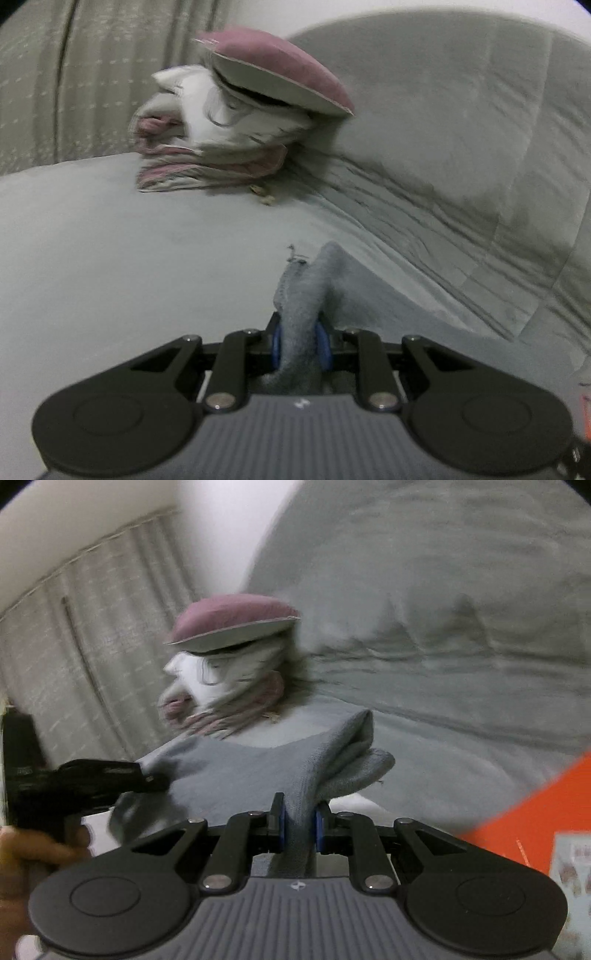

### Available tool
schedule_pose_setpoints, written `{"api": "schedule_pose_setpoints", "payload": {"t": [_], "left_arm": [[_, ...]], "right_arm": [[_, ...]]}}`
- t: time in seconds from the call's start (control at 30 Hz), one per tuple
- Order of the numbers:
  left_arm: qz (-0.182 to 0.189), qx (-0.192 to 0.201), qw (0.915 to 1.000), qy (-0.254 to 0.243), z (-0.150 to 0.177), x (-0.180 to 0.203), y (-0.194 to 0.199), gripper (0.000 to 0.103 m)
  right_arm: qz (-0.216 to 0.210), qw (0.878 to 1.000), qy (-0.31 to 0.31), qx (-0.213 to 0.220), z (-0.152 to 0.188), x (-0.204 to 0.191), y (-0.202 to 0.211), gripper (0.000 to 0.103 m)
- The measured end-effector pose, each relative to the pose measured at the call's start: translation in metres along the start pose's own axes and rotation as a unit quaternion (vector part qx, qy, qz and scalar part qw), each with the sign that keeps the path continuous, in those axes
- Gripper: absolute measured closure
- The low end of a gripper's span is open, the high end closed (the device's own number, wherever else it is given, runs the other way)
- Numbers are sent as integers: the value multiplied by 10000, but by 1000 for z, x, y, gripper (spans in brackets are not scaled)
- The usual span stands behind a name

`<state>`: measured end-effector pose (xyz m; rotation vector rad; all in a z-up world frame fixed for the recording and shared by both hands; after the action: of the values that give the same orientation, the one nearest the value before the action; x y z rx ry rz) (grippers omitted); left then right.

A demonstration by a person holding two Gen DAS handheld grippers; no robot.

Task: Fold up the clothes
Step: 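Lift the folded sweater with both grippers and carry it toward the pillows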

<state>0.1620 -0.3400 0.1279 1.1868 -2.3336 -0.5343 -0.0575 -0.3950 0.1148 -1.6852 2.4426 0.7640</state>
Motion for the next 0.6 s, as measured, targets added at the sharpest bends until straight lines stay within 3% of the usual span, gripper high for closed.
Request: {"api": "schedule_pose_setpoints", "payload": {"t": [0.1, 0.23, 0.37, 0.47, 0.53, 0.6], "left_arm": [[70, -211, 9994, -255, 1, 23, -43, 85], [178, -407, 9962, -750, 15, 51, -80, 85], [217, -498, 9919, -1150, 29, 71, -99, 85], [180, -554, 9916, -1151, 33, 68, -107, 85], [130, -649, 9918, -1096, 36, 62, -110, 83], [70, -670, 9919, -1081, 35, 57, -110, 71]], "right_arm": [[289, 9986, -410, -135, 10, 7, 3, 87], [523, 9975, -459, -87, 21, 4, 10, 87], [675, 9932, -891, -332, 26, 20, -3, 87], [676, 9933, -848, -388, 24, 27, -4, 88], [674, 9925, -859, -558, 26, 32, -9, 87], [638, 9911, -895, -753, 29, 36, -13, 87]]}}
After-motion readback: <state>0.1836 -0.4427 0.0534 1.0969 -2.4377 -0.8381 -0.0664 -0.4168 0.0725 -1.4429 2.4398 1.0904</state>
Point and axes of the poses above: each gripper's, at about its wrist camera, not at the fingertips, and y roughly against the way its jaws point, x to its right, z to its underside, the point moved 2 cm from there along -y, roughly the way its jaws point, and after that the axes turned 5 degrees about y, right-handed, at the moved point
